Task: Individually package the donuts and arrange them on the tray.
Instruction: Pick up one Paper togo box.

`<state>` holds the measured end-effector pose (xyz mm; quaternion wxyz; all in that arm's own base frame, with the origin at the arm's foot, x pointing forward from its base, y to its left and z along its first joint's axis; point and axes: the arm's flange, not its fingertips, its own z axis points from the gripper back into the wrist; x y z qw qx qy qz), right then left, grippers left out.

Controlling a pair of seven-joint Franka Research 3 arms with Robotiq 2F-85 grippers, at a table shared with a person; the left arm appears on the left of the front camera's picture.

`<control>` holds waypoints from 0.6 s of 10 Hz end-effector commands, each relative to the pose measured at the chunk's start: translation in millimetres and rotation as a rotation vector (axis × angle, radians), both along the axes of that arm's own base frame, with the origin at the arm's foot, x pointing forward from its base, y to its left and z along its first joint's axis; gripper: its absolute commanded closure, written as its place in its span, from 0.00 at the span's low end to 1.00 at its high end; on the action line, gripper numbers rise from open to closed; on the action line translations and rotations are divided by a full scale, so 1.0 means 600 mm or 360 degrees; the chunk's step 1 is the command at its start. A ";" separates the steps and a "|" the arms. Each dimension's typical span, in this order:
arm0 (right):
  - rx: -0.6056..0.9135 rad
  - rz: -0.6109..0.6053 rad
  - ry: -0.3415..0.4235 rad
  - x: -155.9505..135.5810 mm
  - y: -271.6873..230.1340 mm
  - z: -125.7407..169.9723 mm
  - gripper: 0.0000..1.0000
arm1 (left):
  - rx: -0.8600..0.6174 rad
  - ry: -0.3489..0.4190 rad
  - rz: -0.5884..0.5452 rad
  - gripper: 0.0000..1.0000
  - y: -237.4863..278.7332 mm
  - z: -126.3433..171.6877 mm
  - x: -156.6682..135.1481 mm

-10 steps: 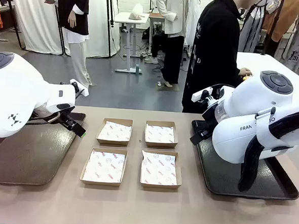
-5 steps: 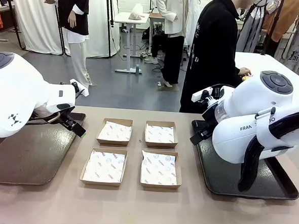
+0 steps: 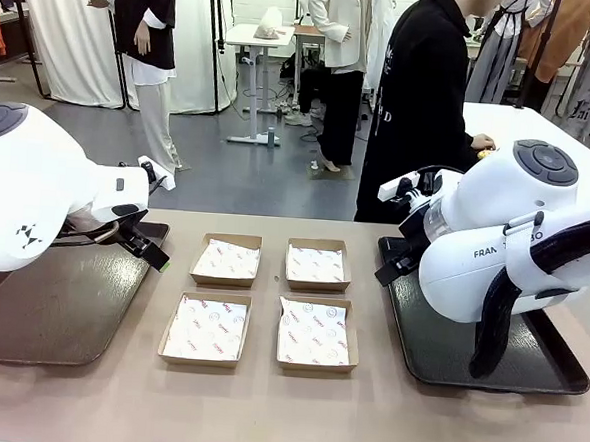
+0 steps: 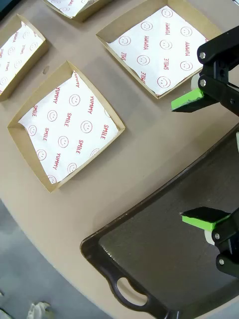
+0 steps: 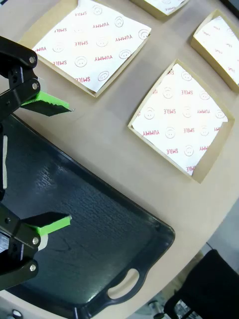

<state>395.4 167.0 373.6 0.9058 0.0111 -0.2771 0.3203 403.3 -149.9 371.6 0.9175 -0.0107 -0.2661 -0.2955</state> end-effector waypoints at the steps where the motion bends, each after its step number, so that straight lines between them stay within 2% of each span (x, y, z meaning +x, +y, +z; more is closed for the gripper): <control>1: 0.0000 0.0000 0.0000 0.000 0.000 0.000 0.00 | 0.0000 0.0000 0.0000 0.00 0.000 0.000 0.000; 3: 0.0000 0.0000 0.0000 0.000 0.000 0.000 0.00 | 0.0000 0.0000 0.0000 0.00 0.000 0.000 0.000; 4: -0.0048 0.0010 -0.0035 -0.036 -0.004 0.020 0.00 | 0.0010 -0.0002 -0.0117 0.00 0.010 0.015 -0.036; 6: -0.0061 0.0065 0.0047 -0.135 -0.038 0.050 0.00 | 0.0069 0.0126 -0.0174 0.00 0.060 0.027 -0.131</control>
